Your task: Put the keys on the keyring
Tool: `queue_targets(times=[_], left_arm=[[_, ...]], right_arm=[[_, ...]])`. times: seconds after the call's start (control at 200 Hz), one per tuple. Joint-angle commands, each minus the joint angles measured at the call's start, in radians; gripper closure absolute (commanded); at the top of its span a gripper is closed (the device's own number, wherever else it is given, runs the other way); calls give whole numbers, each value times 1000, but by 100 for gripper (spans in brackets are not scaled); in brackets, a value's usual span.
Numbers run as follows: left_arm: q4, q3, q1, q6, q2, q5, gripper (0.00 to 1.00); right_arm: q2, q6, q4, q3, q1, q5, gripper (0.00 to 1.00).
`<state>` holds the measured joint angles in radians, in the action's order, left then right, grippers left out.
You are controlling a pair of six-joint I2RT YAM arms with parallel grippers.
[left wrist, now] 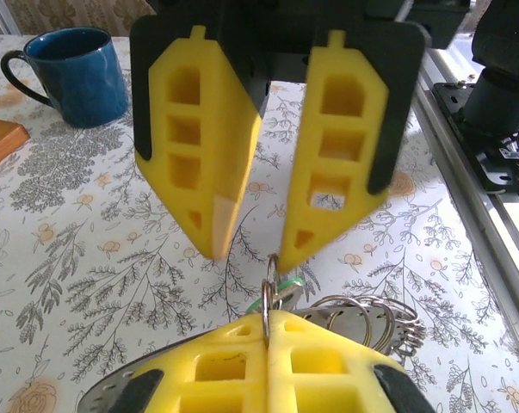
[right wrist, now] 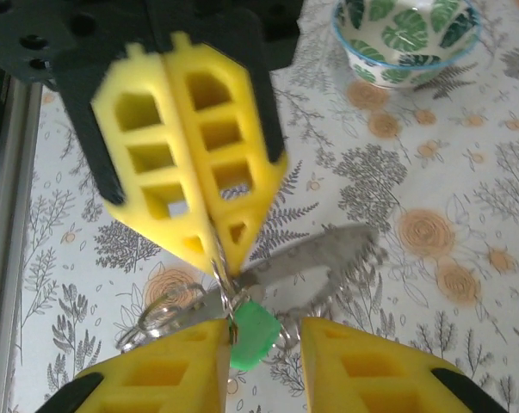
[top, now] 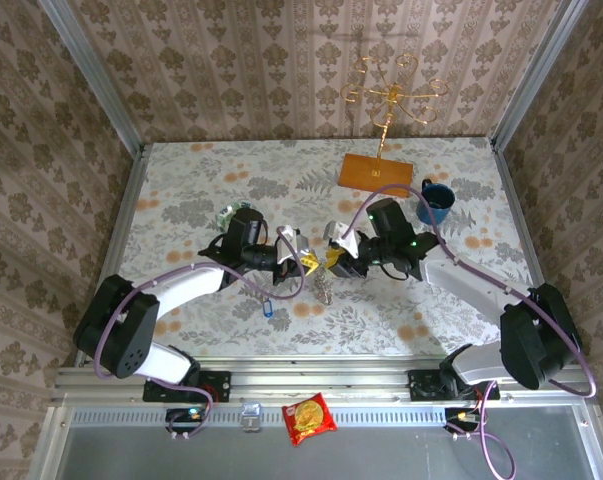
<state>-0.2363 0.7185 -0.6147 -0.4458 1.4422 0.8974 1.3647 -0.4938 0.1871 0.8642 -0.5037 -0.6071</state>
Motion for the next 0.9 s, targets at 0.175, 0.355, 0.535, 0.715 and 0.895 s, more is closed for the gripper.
queue_targets(times=[0.175, 0.355, 0.535, 0.715, 0.895], left_arm=[[-123, -42, -6, 40, -37, 26, 100], [-151, -54, -8, 51, -31, 27, 100], [-165, -57, -8, 58, -28, 28, 100], [-221, -81, -8, 86, -35, 29, 100], [-373, -122, -8, 162, -20, 40, 100]], right_arm=[[-31, 107, -154, -81, 4, -76, 74], [-25, 125, -187, -87, 4, -98, 76], [-20, 130, -191, -84, 4, -109, 91], [-27, 121, -168, -91, 10, -93, 100], [13, 149, -195, -112, 10, -73, 100]])
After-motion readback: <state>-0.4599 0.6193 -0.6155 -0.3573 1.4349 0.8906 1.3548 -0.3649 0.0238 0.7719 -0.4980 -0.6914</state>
